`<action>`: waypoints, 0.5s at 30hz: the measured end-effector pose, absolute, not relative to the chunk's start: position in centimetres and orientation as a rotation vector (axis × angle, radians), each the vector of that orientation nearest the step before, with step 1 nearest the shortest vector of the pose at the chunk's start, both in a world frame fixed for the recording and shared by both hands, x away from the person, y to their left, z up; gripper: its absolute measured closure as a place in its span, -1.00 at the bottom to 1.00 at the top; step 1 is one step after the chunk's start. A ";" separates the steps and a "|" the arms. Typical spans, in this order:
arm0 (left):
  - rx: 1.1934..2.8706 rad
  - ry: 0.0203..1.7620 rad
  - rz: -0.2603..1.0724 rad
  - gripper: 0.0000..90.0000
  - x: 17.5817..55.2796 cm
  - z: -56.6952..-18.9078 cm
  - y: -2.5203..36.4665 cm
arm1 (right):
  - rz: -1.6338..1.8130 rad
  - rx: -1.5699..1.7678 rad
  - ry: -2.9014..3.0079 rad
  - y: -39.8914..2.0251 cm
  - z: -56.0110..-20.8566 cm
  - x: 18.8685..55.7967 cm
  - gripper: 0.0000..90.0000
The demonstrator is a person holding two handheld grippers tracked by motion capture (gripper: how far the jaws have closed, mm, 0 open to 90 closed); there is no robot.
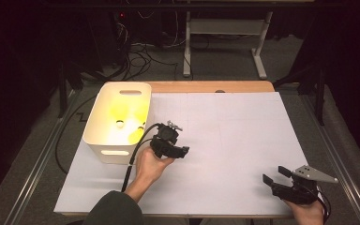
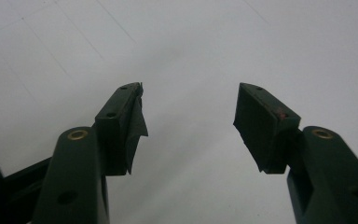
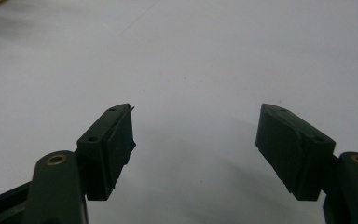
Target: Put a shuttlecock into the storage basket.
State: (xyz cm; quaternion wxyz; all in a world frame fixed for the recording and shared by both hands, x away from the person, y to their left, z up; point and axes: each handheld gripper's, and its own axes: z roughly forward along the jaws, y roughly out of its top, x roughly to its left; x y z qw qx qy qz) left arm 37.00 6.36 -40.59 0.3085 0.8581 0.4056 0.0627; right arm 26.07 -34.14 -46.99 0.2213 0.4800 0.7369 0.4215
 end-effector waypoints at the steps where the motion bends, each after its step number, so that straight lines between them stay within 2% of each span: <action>1: 2.267 1.069 0.167 -0.05 36.9 -40.6 6.4 | 1.165 1.328 2.036 -34.1 -47.0 26.1 -0.37; 15: 2.261 1.077 0.136 -0.05 35.7 -41.7 7.7 | 1.165 1.325 2.037 -34.1 -47.0 26.1 -0.37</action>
